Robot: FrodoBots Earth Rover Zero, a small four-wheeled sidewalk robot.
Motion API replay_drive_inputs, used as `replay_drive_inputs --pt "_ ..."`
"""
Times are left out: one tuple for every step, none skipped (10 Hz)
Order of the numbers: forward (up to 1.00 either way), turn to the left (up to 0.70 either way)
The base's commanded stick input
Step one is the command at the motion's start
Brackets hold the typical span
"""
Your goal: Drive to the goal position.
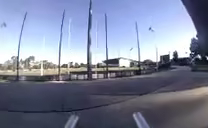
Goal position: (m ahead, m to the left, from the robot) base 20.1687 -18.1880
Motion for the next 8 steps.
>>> replay_drive_inputs --pt "0.00 0.00" --pt "0.00 -0.70" --pt "0.00 -0.70" --pt "0.00 -0.70" --pt "0.00 -0.70" --pt "0.00 -0.70" --pt "0.00 0.00" --pt "0.00 0.00"
